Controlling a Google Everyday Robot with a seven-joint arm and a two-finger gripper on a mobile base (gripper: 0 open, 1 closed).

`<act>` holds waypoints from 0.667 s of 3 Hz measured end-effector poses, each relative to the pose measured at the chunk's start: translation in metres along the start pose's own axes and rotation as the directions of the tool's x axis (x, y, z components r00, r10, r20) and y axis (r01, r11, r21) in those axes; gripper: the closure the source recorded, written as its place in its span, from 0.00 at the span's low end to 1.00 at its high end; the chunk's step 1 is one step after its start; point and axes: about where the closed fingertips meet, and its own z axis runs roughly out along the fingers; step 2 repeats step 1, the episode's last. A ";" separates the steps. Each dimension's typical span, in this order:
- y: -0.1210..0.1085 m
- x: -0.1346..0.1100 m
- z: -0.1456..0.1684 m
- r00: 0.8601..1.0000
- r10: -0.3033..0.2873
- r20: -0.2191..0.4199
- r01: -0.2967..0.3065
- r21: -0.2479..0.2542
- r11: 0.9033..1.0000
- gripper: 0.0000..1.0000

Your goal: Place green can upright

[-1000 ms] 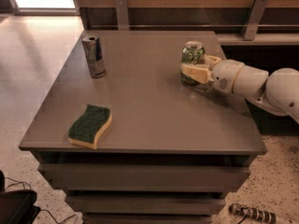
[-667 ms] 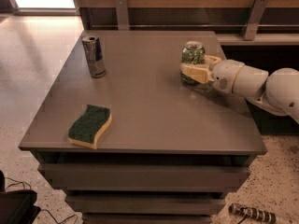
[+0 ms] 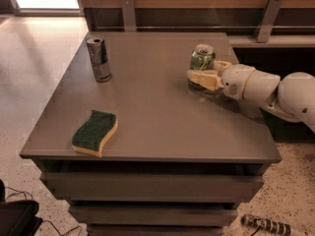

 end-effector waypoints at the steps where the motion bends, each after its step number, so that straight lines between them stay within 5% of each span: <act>1: 0.001 0.000 0.002 1.000 0.000 0.000 0.000 -0.003 1.000 0.00; 2: 0.001 0.000 0.002 1.000 0.000 0.000 0.000 -0.003 1.000 0.00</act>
Offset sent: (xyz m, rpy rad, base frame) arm 0.0000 0.0000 0.0000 0.0000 0.0000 0.0000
